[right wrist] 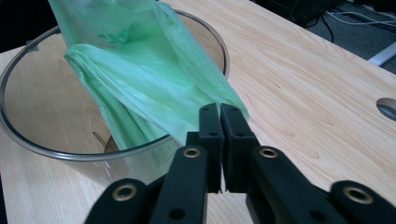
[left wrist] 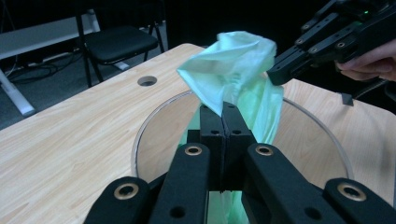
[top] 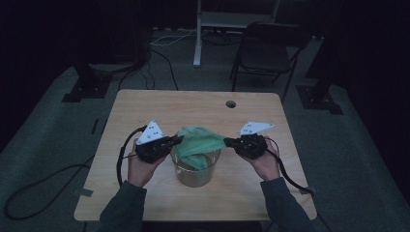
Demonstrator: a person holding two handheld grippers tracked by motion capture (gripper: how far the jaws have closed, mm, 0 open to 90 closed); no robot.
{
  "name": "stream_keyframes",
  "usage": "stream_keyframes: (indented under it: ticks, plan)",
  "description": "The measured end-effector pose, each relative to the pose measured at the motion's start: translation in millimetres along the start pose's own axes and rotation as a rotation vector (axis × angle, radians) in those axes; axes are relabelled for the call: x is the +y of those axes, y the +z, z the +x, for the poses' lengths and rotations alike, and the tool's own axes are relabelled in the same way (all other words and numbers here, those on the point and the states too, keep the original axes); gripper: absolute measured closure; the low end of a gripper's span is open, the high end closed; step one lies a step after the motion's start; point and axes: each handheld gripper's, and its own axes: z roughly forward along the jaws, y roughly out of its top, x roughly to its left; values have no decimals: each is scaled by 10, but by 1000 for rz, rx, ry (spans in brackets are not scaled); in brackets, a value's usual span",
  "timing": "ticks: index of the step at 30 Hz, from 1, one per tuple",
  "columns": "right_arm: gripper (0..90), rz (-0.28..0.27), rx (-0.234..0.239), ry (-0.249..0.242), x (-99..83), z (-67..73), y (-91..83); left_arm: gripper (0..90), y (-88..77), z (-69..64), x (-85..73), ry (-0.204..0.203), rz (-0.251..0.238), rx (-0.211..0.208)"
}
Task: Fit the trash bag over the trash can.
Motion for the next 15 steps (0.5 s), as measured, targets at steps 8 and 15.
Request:
stream_keyframes:
  ticks: [8, 15]
  plan:
    - [892, -2, -9, -7, -58, -4, -103, 897, -57, 72, -85, -28, 2, 23]
    - [895, -22, 5, -16, -73, 32, -193, 896, -64, 151, -162, -66, 11, 44]
